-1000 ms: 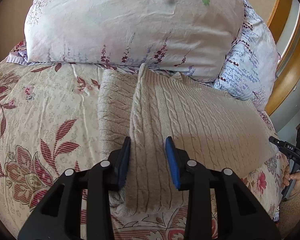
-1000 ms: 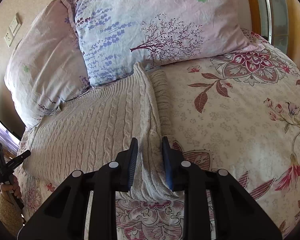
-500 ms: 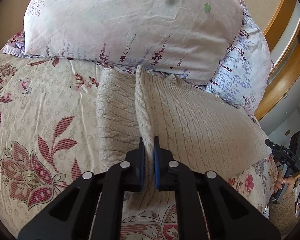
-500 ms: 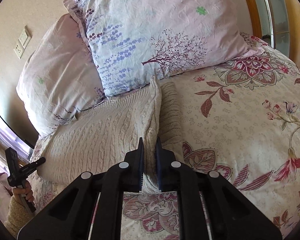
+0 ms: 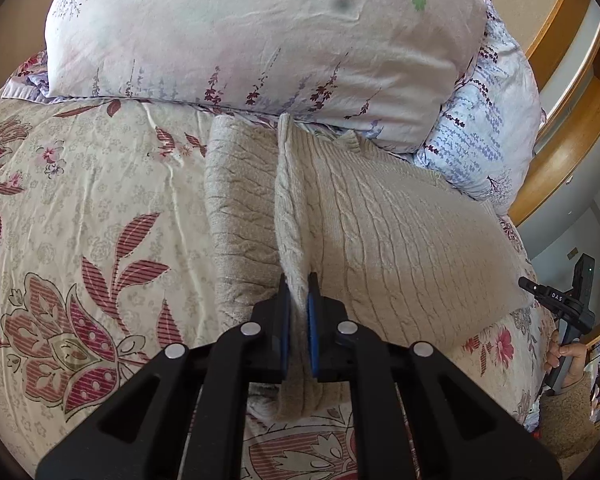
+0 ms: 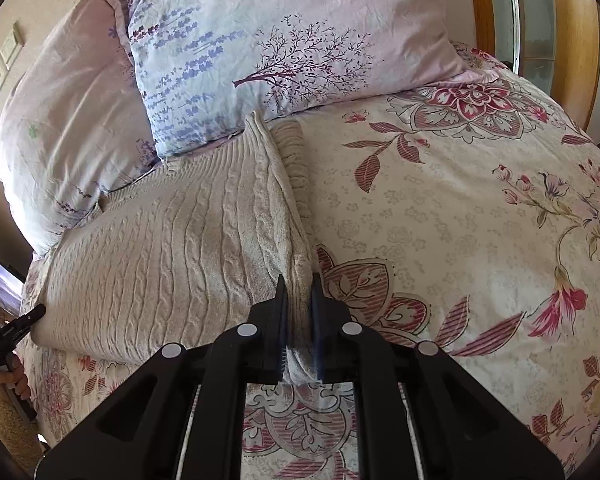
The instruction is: Fold small clothes
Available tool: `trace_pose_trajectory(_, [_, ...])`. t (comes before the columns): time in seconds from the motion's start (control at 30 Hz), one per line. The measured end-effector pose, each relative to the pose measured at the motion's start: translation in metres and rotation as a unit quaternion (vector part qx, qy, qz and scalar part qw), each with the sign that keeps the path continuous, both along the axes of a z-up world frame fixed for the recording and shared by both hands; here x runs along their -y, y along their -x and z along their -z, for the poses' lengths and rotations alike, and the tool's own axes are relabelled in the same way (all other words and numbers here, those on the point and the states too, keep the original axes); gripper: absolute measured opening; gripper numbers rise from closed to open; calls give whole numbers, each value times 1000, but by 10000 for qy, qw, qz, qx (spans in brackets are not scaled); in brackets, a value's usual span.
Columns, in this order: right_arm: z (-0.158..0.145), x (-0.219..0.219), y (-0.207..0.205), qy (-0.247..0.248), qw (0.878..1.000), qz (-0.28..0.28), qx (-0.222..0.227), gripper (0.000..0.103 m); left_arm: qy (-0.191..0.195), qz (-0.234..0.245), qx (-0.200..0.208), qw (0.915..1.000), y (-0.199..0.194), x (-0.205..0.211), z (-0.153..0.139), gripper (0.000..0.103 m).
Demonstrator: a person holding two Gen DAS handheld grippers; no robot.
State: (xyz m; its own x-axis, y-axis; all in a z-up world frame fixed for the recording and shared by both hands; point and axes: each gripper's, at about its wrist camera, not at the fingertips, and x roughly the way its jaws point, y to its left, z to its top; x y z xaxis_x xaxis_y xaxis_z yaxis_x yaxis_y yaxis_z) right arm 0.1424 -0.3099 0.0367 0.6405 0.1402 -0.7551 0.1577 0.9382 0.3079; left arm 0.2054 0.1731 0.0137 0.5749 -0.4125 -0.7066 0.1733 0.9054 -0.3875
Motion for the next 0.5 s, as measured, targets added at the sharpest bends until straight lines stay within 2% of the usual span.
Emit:
trace_pose_trajectory(0.13, [-1, -7, -5, 250, 9997, -71, -39, 11, -56, -12, 54, 10000, 2, 2, 0, 12])
trace_pose_trajectory(0.17, [-3, -7, -4, 261, 9996, -83, -24, 13, -37, -31, 60, 10000, 4, 2, -1, 13])
trace_pose_trajectory(0.2, [-5, -7, -3, 207, 9997, -93, 25, 19, -5, -53, 78, 10000, 5, 1, -2, 15])
trace_pose_trajectory(0.27, [-14, -5, 3, 133, 9996, -10, 264, 27, 51, -102, 178, 9998, 9, -2, -8, 25])
trace_pose_trajectory(0.3, [-20, -5, 7, 148, 9989, 16, 444, 30, 9, -179, 295, 9994, 13, -3, -13, 37])
trace_pose_trajectory(0.37, [-31, -9, 9, 204, 9972, -81, 709, 31, -124, -246, 599, 9978, 20, -2, -25, 46])
trace_pose_trajectory(0.43, [-36, -18, 5, 164, 9963, -318, 783, 32, -247, -149, 926, 9953, 27, 7, -36, 54])
trace_pose_trajectory(0.5, [-35, -29, -2, 160, 9958, -523, 728, 41, -391, 71, 1168, 9924, 31, 22, -44, 65])
